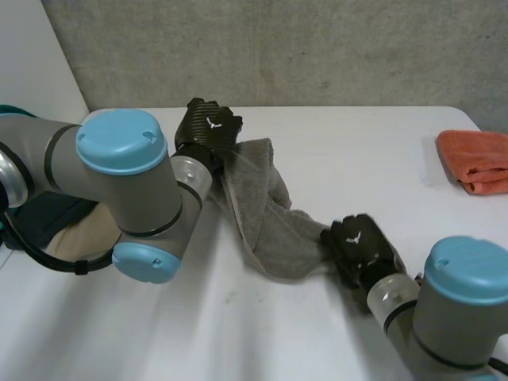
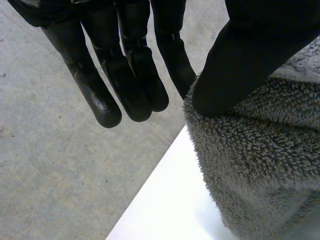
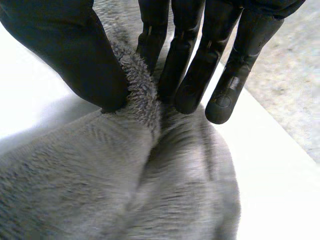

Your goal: Fold the laundry.

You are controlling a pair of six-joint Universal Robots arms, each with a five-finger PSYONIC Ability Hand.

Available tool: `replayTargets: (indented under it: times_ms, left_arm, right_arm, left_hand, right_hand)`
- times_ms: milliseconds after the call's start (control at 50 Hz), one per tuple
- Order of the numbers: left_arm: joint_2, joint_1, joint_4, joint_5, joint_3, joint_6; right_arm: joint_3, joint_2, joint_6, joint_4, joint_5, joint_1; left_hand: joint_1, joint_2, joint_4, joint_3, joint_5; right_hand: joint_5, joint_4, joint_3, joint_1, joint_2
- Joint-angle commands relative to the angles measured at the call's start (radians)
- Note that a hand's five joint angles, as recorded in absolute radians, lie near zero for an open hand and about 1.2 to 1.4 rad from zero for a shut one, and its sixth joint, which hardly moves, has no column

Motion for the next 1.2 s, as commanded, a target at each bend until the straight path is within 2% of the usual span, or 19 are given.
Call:
replayTargets:
  times_ms: [20,80,100,180,240,320,400,460,500,540,580,600,680,780,880,980,1120,1180,1200]
  left_arm:
    - [0.117,0.000,-0.029,-0.002,-0.089,-0.025]
    - [0.172,0.003,-0.049,-0.002,-0.151,-0.043]
    - [0.204,0.011,-0.066,0.000,-0.193,-0.060]
    - [0.226,0.032,-0.124,0.005,-0.258,-0.081]
    - [0.223,0.038,-0.153,0.008,-0.266,-0.088]
    - [0.150,0.046,-0.160,0.014,-0.220,-0.088]
    - [0.050,0.072,-0.158,0.012,-0.061,-0.083]
    - [-0.018,0.094,-0.115,0.011,0.120,-0.092]
    - [-0.048,0.080,-0.039,0.011,0.249,-0.095]
    - [-0.047,0.080,0.013,0.011,0.285,-0.097]
    - [-0.036,0.080,0.145,0.009,0.312,-0.094]
    - [-0.018,0.080,0.249,0.002,0.305,-0.092]
    - [0.060,0.075,0.383,-0.002,0.221,-0.092]
    - [0.113,0.069,0.373,-0.002,0.046,-0.092]
    - [0.113,0.057,0.328,-0.002,-0.143,-0.091]
    - [0.108,0.046,0.242,-0.024,-0.313,-0.091]
    - [0.105,-0.001,0.092,-0.049,-0.412,-0.092]
    - [0.123,-0.015,0.011,-0.048,-0.430,-0.098]
    - [0.136,-0.015,-0.020,-0.046,-0.432,-0.098]
  right_arm:
    - [-0.105,-0.123,-0.059,0.180,-0.010,-0.093]
    - [-0.173,-0.148,-0.119,0.339,-0.029,-0.136]
    - [-0.211,-0.151,-0.152,0.439,-0.043,-0.156]
    - [-0.303,-0.148,-0.240,0.660,-0.056,-0.191]
    - [-0.356,-0.125,-0.262,0.713,-0.061,-0.203]
    - [-0.451,-0.018,-0.278,0.667,-0.050,-0.197]
    - [-0.639,0.112,-0.269,0.552,-0.027,-0.197]
    - [-0.762,0.159,-0.263,0.459,-0.001,-0.194]
    - [-0.880,0.177,-0.256,0.324,0.031,-0.190]
    - [-0.958,0.177,-0.228,0.160,0.055,-0.187]
    - [-0.972,0.160,-0.202,0.002,0.065,-0.188]
    - [-0.972,0.150,-0.197,-0.041,0.068,-0.188]
    - [-0.942,0.090,-0.183,-0.116,0.063,-0.190]
    - [-0.825,0.047,-0.182,-0.091,0.052,-0.191]
    - [-0.648,0.024,-0.182,-0.039,0.008,-0.202]
    - [-0.465,0.038,-0.182,0.114,-0.026,-0.203]
    - [-0.298,0.082,-0.194,0.179,-0.038,-0.206]
    - [-0.268,0.082,-0.194,0.181,-0.040,-0.208]
    - [-0.255,0.082,-0.193,0.182,-0.040,-0.210]
  left_hand:
    - [0.294,0.201,0.197,0.208,0.253]
    - [0.294,0.201,0.197,0.208,0.253]
    - [0.294,0.201,0.197,0.208,0.253]
    - [0.294,0.201,0.197,0.208,0.253]
    - [0.294,0.201,0.197,0.208,0.253]
    - [0.294,0.201,0.197,0.208,0.253]
    - [0.294,0.201,0.197,0.208,0.253]
    - [0.294,0.201,0.197,0.208,0.253]
    - [0.294,0.201,0.197,0.208,0.253]
    - [0.294,0.201,0.197,0.208,0.253]
    - [0.294,0.201,0.197,0.208,0.253]
    - [0.294,0.201,0.197,0.208,0.253]
    - [0.294,0.201,0.197,0.208,0.253]
    - [0.294,0.201,0.197,0.208,0.253]
    - [0.294,0.201,0.197,0.208,0.253]
    - [0.294,0.201,0.197,0.208,0.253]
    - [0.294,0.201,0.197,0.208,0.253]
    - [0.034,-0.059,-0.063,-0.051,-0.007]
    - [-0.167,-0.261,-0.265,-0.253,-0.208]
  right_hand:
    - [0.237,0.211,0.211,0.421,0.230]
    - [0.237,0.211,0.211,0.421,0.230]
    - [0.237,0.211,0.211,0.421,0.230]
    - [0.237,0.211,0.211,0.421,0.230]
    - [0.237,0.211,0.211,0.421,0.230]
    - [0.237,0.211,0.211,0.421,0.230]
    - [0.237,0.211,0.211,0.421,0.230]
    - [0.237,0.211,0.211,0.421,0.230]
    - [0.237,0.211,0.211,0.421,0.230]
    - [0.237,0.211,0.211,0.421,0.230]
    - [0.237,0.211,0.211,0.421,0.230]
    - [0.237,0.211,0.211,0.421,0.230]
    - [0.237,0.211,0.211,0.421,0.230]
    - [0.237,0.211,0.211,0.421,0.230]
    - [0.237,0.211,0.211,0.421,0.230]
    - [0.237,0.211,0.211,0.421,0.230]
    - [0.237,0.211,0.211,0.421,0.230]
    - [0.237,0.211,0.211,0.421,0.230]
    - [0.237,0.211,0.211,0.421,0.230]
